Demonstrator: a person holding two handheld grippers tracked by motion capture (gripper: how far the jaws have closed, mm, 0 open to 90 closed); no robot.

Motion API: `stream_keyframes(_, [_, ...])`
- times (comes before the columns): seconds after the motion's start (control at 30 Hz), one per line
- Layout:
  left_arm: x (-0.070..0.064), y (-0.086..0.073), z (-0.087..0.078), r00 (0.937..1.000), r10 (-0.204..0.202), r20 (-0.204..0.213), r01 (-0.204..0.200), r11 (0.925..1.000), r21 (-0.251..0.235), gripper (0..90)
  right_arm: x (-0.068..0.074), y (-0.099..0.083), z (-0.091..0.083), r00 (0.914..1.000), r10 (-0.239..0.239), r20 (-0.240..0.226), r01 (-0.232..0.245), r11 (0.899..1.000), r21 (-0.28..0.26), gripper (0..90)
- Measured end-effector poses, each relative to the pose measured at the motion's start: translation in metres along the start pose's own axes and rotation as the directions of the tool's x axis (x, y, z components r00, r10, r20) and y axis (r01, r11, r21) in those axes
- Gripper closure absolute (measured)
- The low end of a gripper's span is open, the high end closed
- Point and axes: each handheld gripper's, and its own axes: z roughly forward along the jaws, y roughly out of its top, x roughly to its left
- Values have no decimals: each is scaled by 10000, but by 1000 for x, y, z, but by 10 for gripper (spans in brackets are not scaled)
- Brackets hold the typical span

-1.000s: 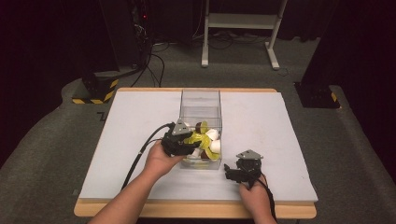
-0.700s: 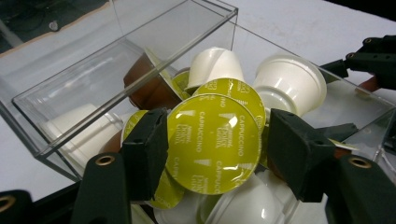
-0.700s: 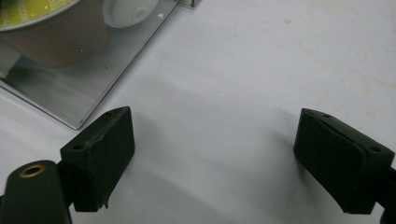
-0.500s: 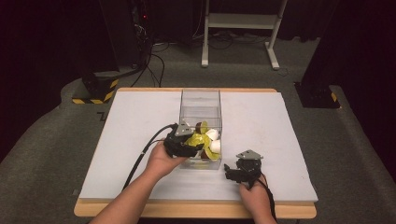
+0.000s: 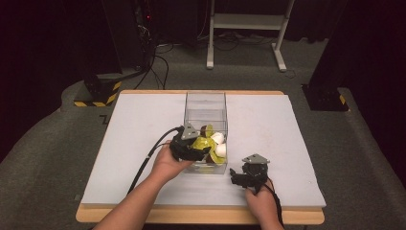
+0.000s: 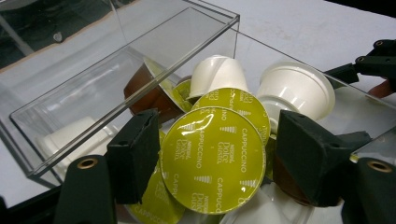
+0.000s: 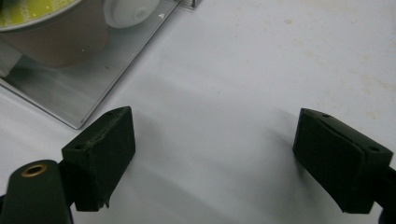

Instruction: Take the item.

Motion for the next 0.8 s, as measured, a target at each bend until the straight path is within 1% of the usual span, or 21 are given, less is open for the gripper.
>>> stream_keyframes(0.03, [0,0,0,10000,62,-6,-62,10000,42,301,0,0,0,10000,-2,0,2,10000,-3,131])
stream_keyframes(0.1, [0,0,1,10000,-13,-2,13,10000,36,301,0,0,0,10000,-5,1,5,10000,-4,132])
stream_keyframes(0.17, [0,0,2,10000,19,-11,-19,10000,26,307,0,0,0,10000,-6,2,6,10000,-6,132])
stream_keyframes(0.2, [0,-1,2,9999,160,-54,-159,9999,38,324,0,0,0,10000,-8,1,8,10000,-7,132])
stream_keyframes(0.27, [1,-3,3,9997,247,62,-249,9992,321,350,0,0,0,10000,-7,2,7,10000,-8,132])
stream_keyframes(0.33, [1,-5,5,9999,-6,169,-4,9983,585,381,0,0,0,10000,-7,-1,7,10000,-6,132])
stream_keyframes(0.37, [0,-6,6,9997,-223,127,217,9988,445,398,0,0,0,10000,-5,-2,5,10000,-6,132])
stream_keyframes(0.4, [0,-6,6,9996,-243,119,237,9988,426,400,0,0,0,10000,5,2,-5,10000,1,132])
stream_keyframes(0.43, [0,-6,6,9997,-224,114,219,9989,426,401,0,0,0,10000,7,2,-7,10000,1,132])
stream_keyframes(0.47, [0,-6,5,9999,-86,119,80,9987,494,402,0,0,0,10000,-3,-2,3,10000,-8,132])
stream_keyframes(0.57, [1,-5,3,9999,69,121,-74,9988,486,413,0,0,0,10000,-2,-4,2,10000,-5,132])
stream_keyframes(0.6, [1,-5,3,9999,69,121,-74,9988,486,418,0,0,0,10000,-2,-4,2,10000,-5,132])
stream_keyframes(0.67, [1,-5,0,9998,-22,185,16,9995,324,440,0,0,0,10000,7,-2,-7,10000,2,132])
stream_keyframes(0.8, [0,-4,-5,9994,-105,317,102,9999,98,501,0,0,0,10000,7,2,-7,10000,0,132])
